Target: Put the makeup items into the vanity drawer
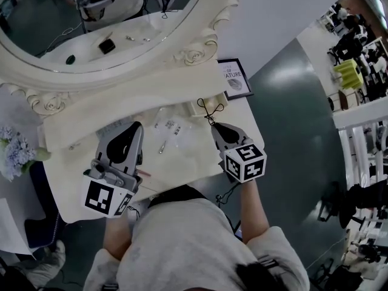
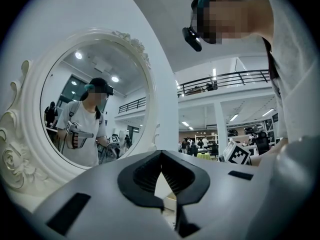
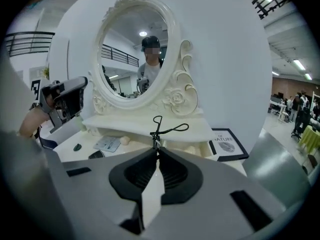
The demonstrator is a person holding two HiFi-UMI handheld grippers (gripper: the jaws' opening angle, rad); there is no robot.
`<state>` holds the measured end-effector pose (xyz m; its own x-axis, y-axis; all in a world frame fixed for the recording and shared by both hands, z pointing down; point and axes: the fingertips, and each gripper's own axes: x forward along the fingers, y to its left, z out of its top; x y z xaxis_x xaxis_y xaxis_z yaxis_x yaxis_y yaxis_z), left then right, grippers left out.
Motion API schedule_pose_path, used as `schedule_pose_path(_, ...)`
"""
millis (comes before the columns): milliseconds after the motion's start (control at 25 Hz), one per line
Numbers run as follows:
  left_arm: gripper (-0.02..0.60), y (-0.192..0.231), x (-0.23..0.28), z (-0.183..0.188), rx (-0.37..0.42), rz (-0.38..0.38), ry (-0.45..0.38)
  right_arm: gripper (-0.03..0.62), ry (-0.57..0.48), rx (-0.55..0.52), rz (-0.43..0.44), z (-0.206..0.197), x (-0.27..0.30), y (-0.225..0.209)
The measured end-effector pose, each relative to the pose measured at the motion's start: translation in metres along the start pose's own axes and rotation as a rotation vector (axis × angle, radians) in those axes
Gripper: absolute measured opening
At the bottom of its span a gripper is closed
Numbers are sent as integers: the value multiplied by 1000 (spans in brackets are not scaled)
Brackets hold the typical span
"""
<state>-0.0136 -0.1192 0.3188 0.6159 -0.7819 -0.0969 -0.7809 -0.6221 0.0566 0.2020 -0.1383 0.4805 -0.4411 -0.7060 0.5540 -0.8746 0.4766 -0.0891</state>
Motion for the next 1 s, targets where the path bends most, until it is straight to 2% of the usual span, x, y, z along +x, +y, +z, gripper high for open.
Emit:
schedule_pose_path(600,14,14,3,-3,-7,31,18,31,337,117,-19,-39,26,-30)
schedule_pose_path(1000,14,23,1,-5,-6,59,25,31,436,120,-21,-39,44,-45)
